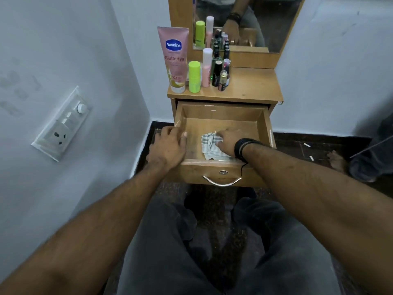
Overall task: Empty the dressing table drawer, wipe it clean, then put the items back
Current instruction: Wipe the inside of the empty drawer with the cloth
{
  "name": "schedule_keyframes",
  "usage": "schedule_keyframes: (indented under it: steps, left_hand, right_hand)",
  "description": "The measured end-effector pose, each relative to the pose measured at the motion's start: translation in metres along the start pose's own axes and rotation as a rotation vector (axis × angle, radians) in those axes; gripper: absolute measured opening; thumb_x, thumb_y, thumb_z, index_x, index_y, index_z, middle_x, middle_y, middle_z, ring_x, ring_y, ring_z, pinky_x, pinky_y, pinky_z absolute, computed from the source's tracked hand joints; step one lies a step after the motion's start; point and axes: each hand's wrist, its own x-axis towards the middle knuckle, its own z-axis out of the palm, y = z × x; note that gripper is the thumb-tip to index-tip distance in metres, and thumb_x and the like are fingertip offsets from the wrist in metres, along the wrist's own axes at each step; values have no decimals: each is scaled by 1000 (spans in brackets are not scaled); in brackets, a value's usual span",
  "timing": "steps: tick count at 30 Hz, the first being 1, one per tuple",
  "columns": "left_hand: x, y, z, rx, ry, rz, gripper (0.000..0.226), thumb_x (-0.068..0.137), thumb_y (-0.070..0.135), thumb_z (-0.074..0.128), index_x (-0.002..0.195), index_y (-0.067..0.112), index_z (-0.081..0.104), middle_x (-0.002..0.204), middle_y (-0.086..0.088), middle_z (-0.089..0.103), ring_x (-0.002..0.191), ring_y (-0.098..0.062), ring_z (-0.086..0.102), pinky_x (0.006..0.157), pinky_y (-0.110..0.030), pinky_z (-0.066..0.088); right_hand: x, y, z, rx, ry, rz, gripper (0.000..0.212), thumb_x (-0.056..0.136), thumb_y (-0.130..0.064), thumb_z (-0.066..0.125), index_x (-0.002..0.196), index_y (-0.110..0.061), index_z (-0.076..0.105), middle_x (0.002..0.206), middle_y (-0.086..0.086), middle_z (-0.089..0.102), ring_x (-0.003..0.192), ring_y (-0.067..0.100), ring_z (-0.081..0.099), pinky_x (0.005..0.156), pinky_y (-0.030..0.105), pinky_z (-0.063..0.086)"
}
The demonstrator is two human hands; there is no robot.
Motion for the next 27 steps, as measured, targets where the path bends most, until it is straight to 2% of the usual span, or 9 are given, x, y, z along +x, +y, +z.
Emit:
schedule_keyframes:
  steps: [5, 9, 13, 16, 18, 21, 22, 25, 27]
  left_hand:
    - [12, -3, 1, -47, -41, -132, 62, 103, 60, 22, 150, 23, 37, 154, -13, 38, 138, -38, 38, 109, -60, 37]
    - [13, -2, 5, -28, -46, -161, 62, 103, 60, 19, 151, 23, 33, 153, -16, 39, 136, -41, 41, 106, -61, 39]
    - [11, -4, 10, -31, -28, -166, 60, 103, 59, 20, 151, 24, 31, 154, -14, 37, 136, -41, 40, 104, -60, 38]
    - [10, -4, 12, -15, -32, -179, 62, 102, 61, 19, 150, 25, 33, 152, -12, 40, 135, -38, 42, 103, -61, 39]
    - [9, -3, 13, -5, -32, -185, 62, 102, 61, 19, 149, 25, 34, 151, -10, 42, 135, -37, 44, 103, -62, 41]
    - [7, -3, 14, -11, -31, -193, 61, 102, 60, 18, 148, 25, 36, 149, -9, 44, 132, -36, 45, 101, -62, 43]
    - [7, -2, 14, -12, -33, -198, 60, 102, 60, 18, 148, 25, 35, 149, -8, 44, 132, -35, 46, 100, -62, 43]
    - [6, -2, 13, -11, -48, -210, 59, 102, 58, 18, 150, 27, 32, 149, -7, 43, 132, -35, 45, 100, -63, 43]
    - [7, -2, 13, -15, -54, -210, 59, 102, 58, 19, 152, 28, 30, 150, -7, 42, 132, -35, 45, 100, -64, 43]
  right_hand:
    - [32, -33, 13, -147, -162, 50, 48, 99, -30, 47, 146, -20, 46, 151, 13, 34, 140, 41, 32, 116, 50, 32]
    - [39, -64, 30, -2, -89, -56, 54, 92, -31, 57, 145, -33, 44, 147, 8, 30, 141, 38, 27, 113, 53, 34]
    - [37, -57, 36, -30, -28, -131, 48, 94, -42, 51, 142, -42, 43, 141, 5, 35, 135, 35, 33, 106, 57, 39]
    - [46, -21, 27, -78, -60, 40, 64, 89, -44, 55, 149, -29, 38, 153, 10, 30, 140, 40, 34, 110, 58, 37]
    - [55, 8, 20, -91, -112, 249, 80, 86, -48, 56, 155, -19, 29, 160, 13, 24, 144, 40, 31, 113, 59, 33]
    - [69, 35, 13, 42, -123, 546, 99, 84, -56, 62, 160, -15, 15, 165, 14, 18, 149, 38, 25, 119, 55, 26]
    - [74, 35, 11, 65, -139, 554, 97, 85, -55, 63, 160, -13, 16, 164, 16, 19, 148, 39, 26, 119, 54, 26]
    - [86, 19, 9, 41, -104, 321, 59, 95, -35, 56, 147, -8, 46, 153, 21, 40, 141, 42, 38, 114, 55, 34]
    - [88, -3, 12, 21, -61, 272, 57, 95, -32, 55, 147, -10, 46, 155, 19, 37, 142, 42, 35, 114, 56, 34]
